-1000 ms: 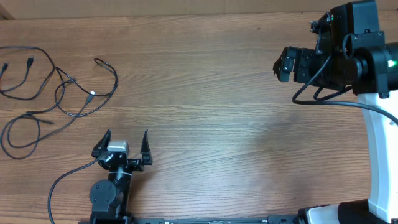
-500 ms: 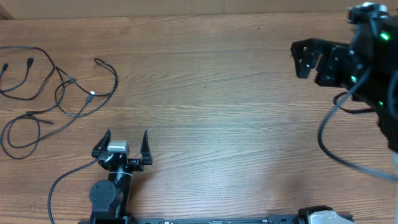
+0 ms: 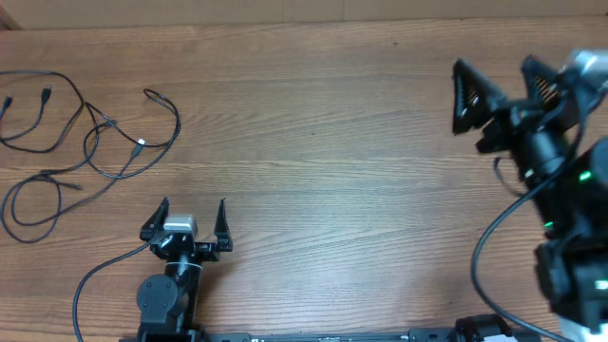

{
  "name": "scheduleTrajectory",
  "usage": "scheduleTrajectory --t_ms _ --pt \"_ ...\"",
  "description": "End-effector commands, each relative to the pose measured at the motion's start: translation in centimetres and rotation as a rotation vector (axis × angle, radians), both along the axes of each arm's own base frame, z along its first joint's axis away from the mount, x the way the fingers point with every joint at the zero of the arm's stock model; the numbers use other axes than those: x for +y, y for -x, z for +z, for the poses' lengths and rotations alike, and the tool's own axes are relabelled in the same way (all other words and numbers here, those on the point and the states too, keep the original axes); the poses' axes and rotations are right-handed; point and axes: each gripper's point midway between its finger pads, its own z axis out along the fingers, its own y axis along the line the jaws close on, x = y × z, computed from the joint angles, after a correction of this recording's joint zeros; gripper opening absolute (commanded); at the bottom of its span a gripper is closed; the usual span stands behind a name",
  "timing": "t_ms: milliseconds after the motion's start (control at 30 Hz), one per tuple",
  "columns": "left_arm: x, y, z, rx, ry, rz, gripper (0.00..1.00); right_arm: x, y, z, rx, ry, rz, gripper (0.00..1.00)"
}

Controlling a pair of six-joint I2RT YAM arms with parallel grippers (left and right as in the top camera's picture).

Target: Untangle cables

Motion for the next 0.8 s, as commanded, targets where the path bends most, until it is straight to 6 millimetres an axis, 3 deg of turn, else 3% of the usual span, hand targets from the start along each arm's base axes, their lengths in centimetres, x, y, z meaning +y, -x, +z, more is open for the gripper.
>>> scheduleTrajectory --t_ms 0,300,400,767 --pt "0.4 0.0 0.0 -0.005 0.001 0.02 1.0 -0.2 0.5 -2.6 -0.086 -0.014 -0.004 1.0" --pt "0.4 0.0 0.0 -0.005 0.001 0.02 1.0 -1.2 3.1 -10.7 -0.318 -0.043 -0.029 1.0" --pt "0.4 0.0 0.0 -0.005 0.001 0.02 1.0 -1.7 4.1 -12.5 -0.36 -0.046 -0.042 1.0" --pt "0.4 0.0 0.0 -0.005 0.001 0.02 1.0 -3.1 5.6 -18.7 -0.291 -0.031 -0.093 1.0"
